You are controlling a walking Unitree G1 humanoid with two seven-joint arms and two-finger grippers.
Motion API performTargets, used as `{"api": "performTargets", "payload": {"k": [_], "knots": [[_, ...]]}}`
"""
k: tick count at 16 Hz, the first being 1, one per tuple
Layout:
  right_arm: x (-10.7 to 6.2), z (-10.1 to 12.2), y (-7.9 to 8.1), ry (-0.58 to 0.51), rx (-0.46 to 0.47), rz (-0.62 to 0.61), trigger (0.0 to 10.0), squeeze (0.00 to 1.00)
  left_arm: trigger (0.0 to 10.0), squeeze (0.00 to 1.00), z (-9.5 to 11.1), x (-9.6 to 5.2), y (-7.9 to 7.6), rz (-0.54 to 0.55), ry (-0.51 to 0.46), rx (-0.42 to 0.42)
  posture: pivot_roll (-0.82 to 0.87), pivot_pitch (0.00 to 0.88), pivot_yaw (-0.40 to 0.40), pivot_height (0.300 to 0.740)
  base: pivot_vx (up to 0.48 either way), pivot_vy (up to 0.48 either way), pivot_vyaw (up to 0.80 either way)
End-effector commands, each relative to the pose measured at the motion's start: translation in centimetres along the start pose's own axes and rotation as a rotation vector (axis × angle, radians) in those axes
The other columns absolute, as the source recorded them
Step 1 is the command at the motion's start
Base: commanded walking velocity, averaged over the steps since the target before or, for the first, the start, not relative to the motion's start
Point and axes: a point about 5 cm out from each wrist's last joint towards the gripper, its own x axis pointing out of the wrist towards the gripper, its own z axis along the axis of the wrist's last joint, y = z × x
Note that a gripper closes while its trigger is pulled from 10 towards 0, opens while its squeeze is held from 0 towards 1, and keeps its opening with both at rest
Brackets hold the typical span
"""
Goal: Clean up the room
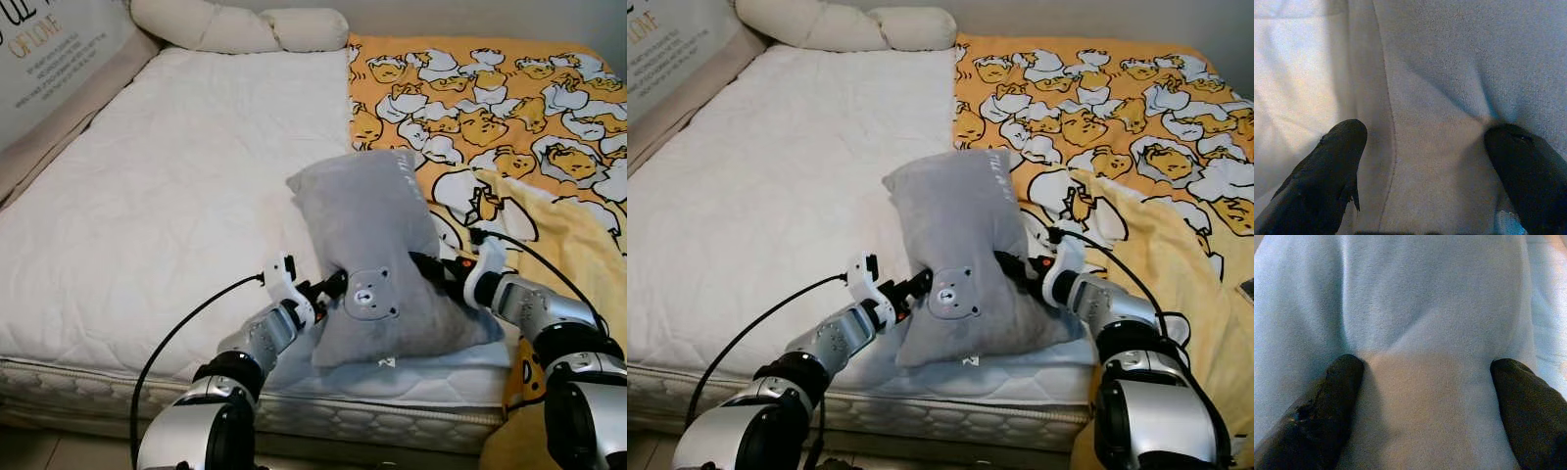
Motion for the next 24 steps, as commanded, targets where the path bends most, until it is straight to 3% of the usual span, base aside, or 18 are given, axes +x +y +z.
{"api": "performTargets", "payload": {"k": [1, 3, 5, 7, 9, 13, 16, 22, 24], "knots": [[0.7, -2.1, 0.5, 0.081, 0.027, 0.037, 0.0, 0.00, 3.9, 0.00, -0.6, 1.1, -2.3, -0.097, 0.028, 0.015, -0.16, 0.052, 0.041, 0.740, 0.000, 0.000, 0.00], [0.7, -2.1, 0.7, 0.073, 0.030, 0.068, 0.0, 0.00, 0.0, 0.00, -1.2, 1.6, -3.8, -0.190, 0.058, 0.059, -0.17, 0.047, 0.043, 0.740, 0.000, 0.000, 0.00], [0.8, -2.0, 0.8, 0.069, 0.028, 0.074, 0.0, 0.00, 0.0, 0.00, -1.3, 1.7, -4.4, -0.231, 0.067, 0.079, -0.17, 0.046, 0.045, 0.740, 0.000, 0.000, 0.00], [0.9, -1.9, 1.0, 0.059, 0.033, 0.083, 0.0, 0.00, 0.0, 0.00, -2.0, 1.8, -4.7, -0.232, 0.118, 0.168, -0.17, 0.046, 0.047, 0.740, 0.000, 0.000, 0.00], [1.0, -1.9, 1.2, 0.053, 0.034, 0.096, 0.0, 0.00, 0.0, 0.00, -2.2, 1.9, -4.1, -0.137, 0.144, 0.216, -0.18, 0.039, 0.038, 0.740, 0.000, 0.000, 0.00], [1.2, -2.0, 1.4, 0.033, 0.039, 0.101, 0.0, 0.00, 0.0, 0.00, -1.3, 1.8, -3.7, -0.109, 0.123, 0.241, -0.16, 0.026, 0.024, 0.740, 0.000, 0.000, 0.00], [1.7, -2.5, 2.4, 0.007, 0.045, 0.124, 0.0, 0.00, 0.0, 0.00, 0.5, 1.6, -3.3, -0.088, 0.076, 0.268, -0.15, 0.012, 0.020, 0.740, 0.000, 0.000, 0.00], [1.9, -0.6, 6.8, -0.194, 0.038, 0.245, 0.0, 0.00, 0.0, 0.00, 3.9, 0.6, -3.7, -0.133, -0.045, 0.304, -0.14, 0.000, 0.046, 0.740, 0.000, 0.000, 0.00], [1.5, -0.4, 8.4, -0.242, 0.032, 0.255, 0.0, 0.00, 0.0, 0.00, 5.4, -0.8, -3.8, -0.139, -0.120, 0.397, -0.13, 0.000, 0.045, 0.740, 0.000, 0.000, 0.00]]}}
